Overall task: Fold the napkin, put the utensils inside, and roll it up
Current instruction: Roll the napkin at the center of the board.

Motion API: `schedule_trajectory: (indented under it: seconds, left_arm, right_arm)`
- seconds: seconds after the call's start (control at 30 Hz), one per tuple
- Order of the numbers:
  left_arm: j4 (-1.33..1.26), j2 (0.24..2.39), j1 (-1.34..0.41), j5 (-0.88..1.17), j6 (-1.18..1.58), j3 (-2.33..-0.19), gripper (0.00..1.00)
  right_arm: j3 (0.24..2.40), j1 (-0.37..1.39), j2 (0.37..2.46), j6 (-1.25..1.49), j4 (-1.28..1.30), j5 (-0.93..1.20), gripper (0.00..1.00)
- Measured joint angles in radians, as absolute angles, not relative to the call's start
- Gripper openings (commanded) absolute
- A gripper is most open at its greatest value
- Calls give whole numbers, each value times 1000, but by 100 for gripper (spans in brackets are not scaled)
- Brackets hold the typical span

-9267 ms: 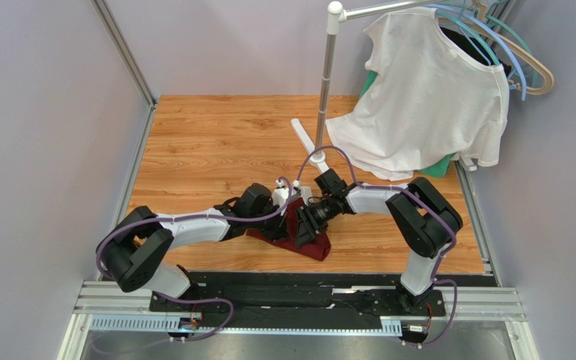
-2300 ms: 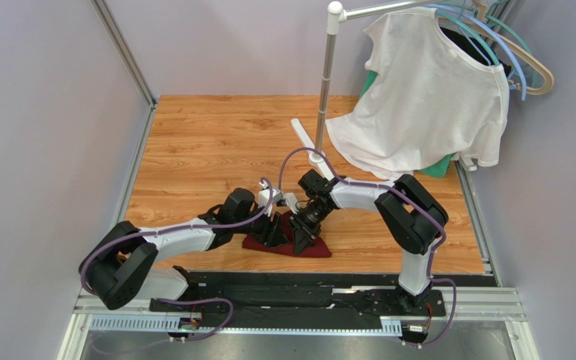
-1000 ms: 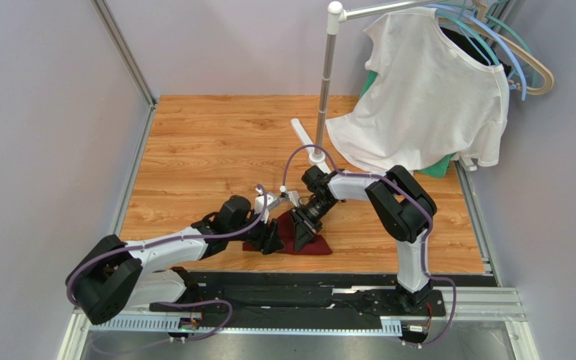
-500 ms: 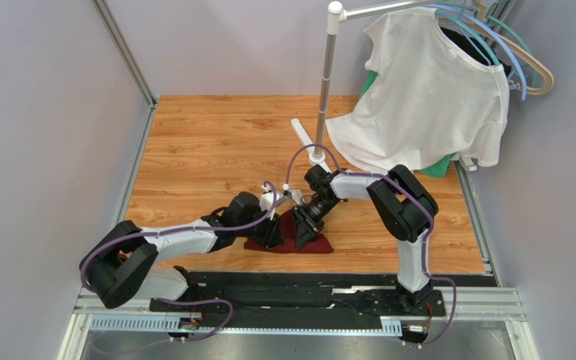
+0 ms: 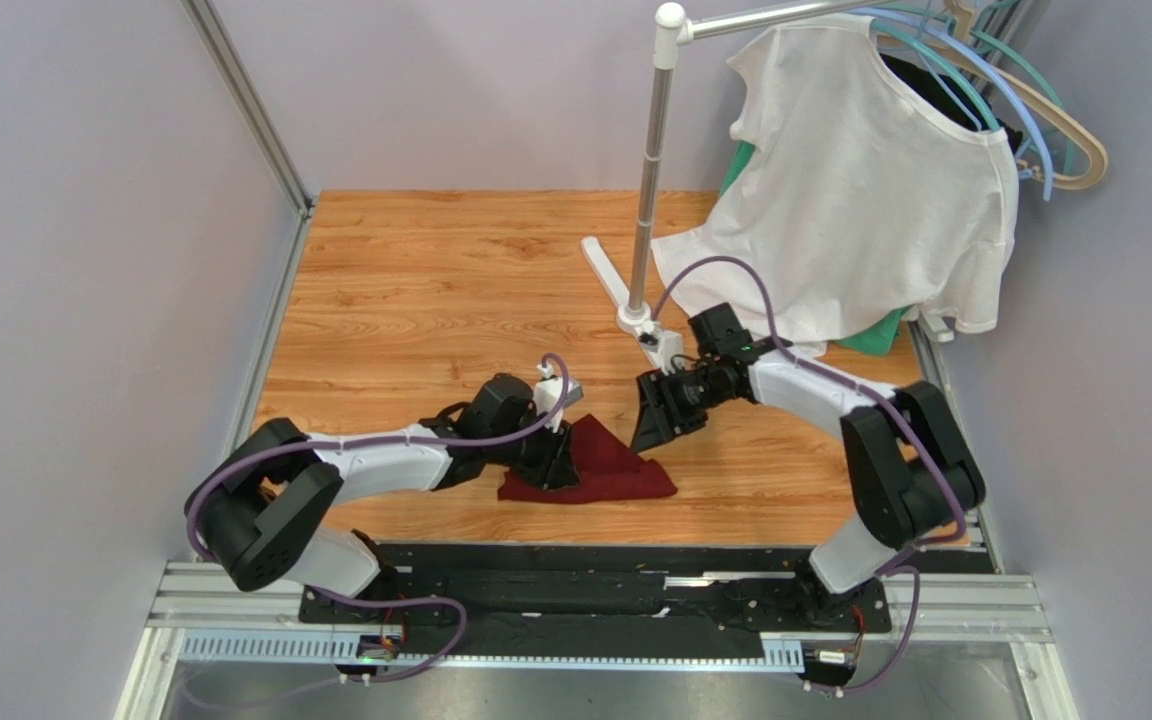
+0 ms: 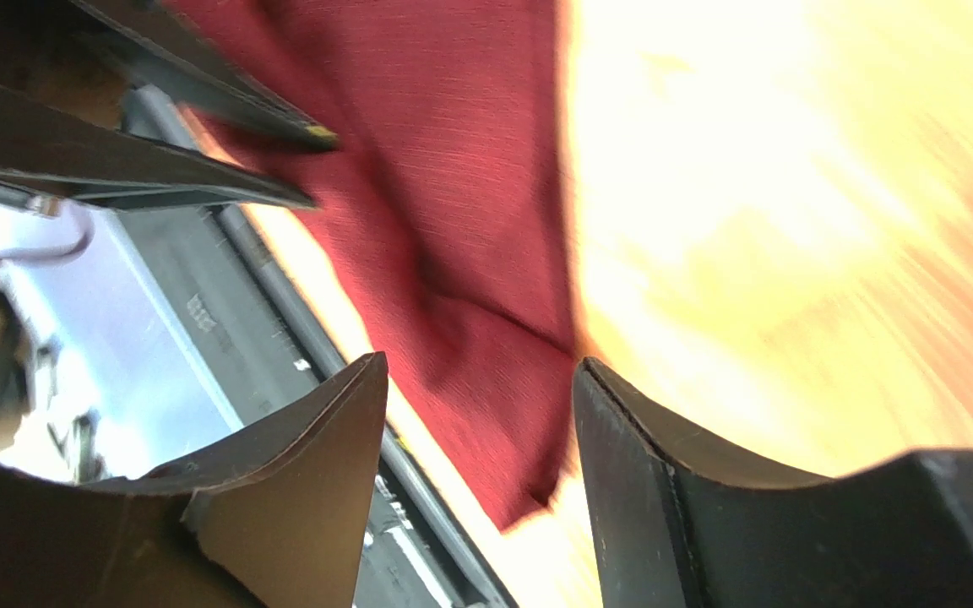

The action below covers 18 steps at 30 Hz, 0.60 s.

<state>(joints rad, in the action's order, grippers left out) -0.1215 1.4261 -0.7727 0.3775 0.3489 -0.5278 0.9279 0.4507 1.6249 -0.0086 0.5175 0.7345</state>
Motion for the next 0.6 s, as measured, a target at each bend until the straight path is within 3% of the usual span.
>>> schedule_trajectory:
  seconds: [0.27,0.6]
  left_arm:
    - [-118,1462,-766,404,358,-553,34]
    - [-101,1553,-673,551,388,-606,34]
  right_arm:
    - [695,460,1253,43,356,645,67]
    - [694,577,1338,-17,241,627,68]
